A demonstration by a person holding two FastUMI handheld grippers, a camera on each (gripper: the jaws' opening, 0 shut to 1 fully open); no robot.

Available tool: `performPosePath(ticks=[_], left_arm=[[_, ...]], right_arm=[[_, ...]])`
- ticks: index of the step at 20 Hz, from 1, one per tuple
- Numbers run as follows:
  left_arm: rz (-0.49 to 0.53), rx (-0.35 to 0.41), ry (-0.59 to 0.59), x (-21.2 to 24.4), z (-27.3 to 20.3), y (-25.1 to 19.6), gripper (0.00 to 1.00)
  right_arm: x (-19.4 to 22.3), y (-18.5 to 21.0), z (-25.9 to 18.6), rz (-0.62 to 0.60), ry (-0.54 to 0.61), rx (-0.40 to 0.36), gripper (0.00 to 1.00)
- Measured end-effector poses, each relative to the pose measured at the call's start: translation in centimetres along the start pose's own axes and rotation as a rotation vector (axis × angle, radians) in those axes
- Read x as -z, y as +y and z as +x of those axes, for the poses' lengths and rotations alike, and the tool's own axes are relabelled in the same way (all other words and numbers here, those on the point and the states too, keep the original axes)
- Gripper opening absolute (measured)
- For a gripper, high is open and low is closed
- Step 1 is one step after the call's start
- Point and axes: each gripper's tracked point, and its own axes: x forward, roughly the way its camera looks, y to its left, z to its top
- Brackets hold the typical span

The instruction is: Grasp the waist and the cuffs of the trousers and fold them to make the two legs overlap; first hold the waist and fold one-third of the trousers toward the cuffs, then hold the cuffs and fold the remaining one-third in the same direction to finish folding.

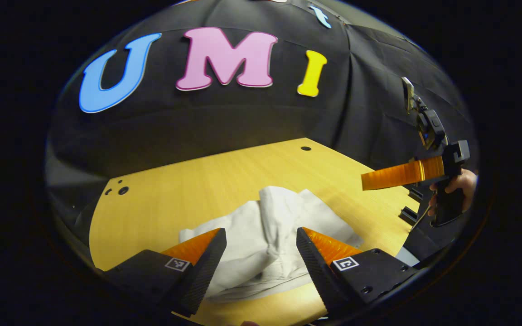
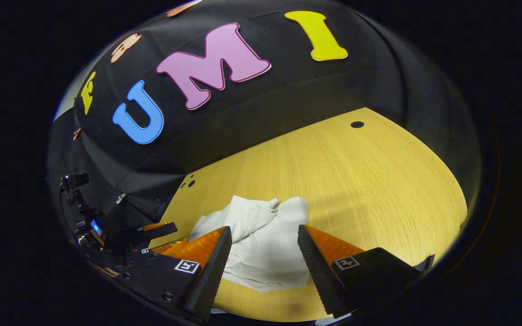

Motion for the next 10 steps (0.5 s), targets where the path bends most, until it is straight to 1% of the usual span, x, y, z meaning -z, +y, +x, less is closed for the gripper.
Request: performPosePath(ticks=[2, 5, 7, 10], left_arm=[[-0.045, -0.048, -0.019, -0.8, -1.8, 2.5, 0.98], [-0.14, -0.113, -0.044, -2.0, -4.3, 6.1, 0.99], [-0.185, -0.153, -0.047, -1.9, -5.4, 7.8, 0.98], [-0.233, -0.208, -0.022, -0.4, -6.9, 9.6, 0.98]], right_arm=[[-0.3, 1.4, 0.1, 0.009, -0.007, -0.009, 0.92], [-0.6, 2.6, 0.3, -0.019, -0.011, 0.019, 0.91], [-0.5, 3.8, 0.3, -0.043, -0.01, 0.006, 0.91], [-0.3, 4.7, 0.7, -0.056, -0.001, -0.016, 0.91]])
